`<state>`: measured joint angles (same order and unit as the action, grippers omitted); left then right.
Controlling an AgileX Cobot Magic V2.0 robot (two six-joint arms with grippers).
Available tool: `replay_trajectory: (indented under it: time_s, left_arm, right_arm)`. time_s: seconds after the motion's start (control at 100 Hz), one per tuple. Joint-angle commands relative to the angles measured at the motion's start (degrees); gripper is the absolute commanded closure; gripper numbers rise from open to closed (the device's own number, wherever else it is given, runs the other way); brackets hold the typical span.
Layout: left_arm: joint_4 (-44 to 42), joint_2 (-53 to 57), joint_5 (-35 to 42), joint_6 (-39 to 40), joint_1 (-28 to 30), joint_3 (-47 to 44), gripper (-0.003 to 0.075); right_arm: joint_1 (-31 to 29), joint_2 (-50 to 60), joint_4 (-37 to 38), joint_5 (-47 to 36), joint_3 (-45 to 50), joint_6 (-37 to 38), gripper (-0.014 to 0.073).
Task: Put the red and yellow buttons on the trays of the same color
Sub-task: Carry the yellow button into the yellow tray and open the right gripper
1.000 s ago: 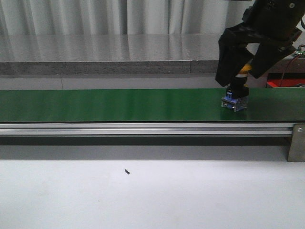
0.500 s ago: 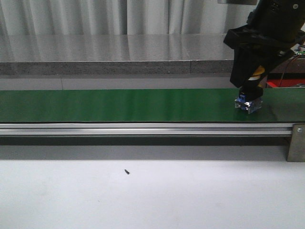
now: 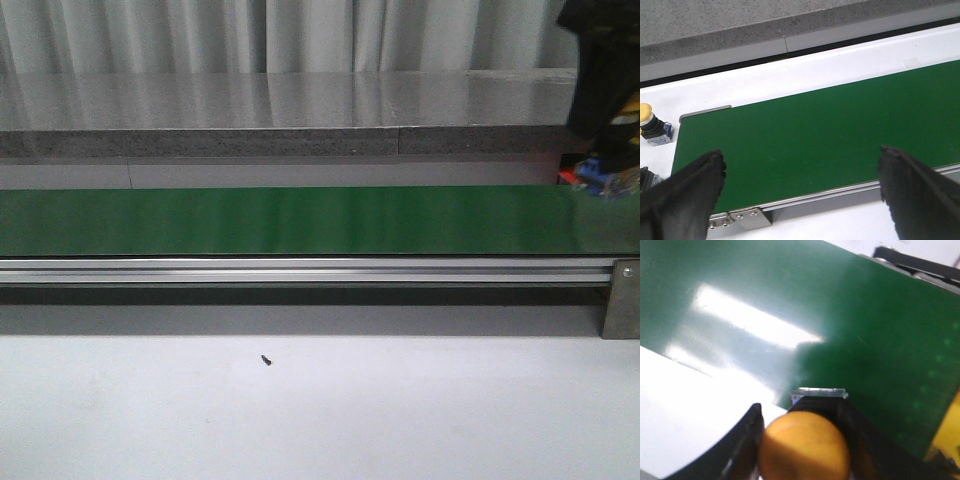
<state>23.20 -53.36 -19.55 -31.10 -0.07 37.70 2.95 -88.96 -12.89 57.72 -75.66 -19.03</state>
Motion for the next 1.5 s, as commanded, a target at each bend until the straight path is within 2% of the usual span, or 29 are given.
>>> replay_trajectory:
  time_s: [0.0,0.21,0.41,0.94,1.21,1.49]
  left_arm:
    - [1.15,0.33,4.07,0.03,-0.42,1.62,0.0122]
    - [1.15,0.33,4.07,0.03,-0.42,1.62,0.0122]
    - [1.15,0.33,4.07,0.03,-0.42,1.62,0.0122]
    - [1.15,0.33,4.07,0.03,-0.42,1.62,0.0122]
    - [1.15,0.33,4.07,0.03,-0.42,1.62,0.0122]
    - [1.15,0.33,4.07,0.03,-0.42,1.62,0.0122]
  right_arm:
    - [-3.39,5.44,-1.13,2.72,-0.86,0.05,0.0301]
    - [-14.00,14.23,-4.09,3.62,7.14,-1.33,0.0301]
    - [-21.77,19.18,-6.55,-1.93,16.15,-1.97,0.0301]
    - [-25.09,19.31,-6.58,-9.54,27.81,-1.37,0.0301]
    - [-25.11,19.31,-6.58,-17.99,34.62,-1.37,0.0301]
    - [-25.25,18.82,-6.51,-22.20,36.74,-1.37,0.0301]
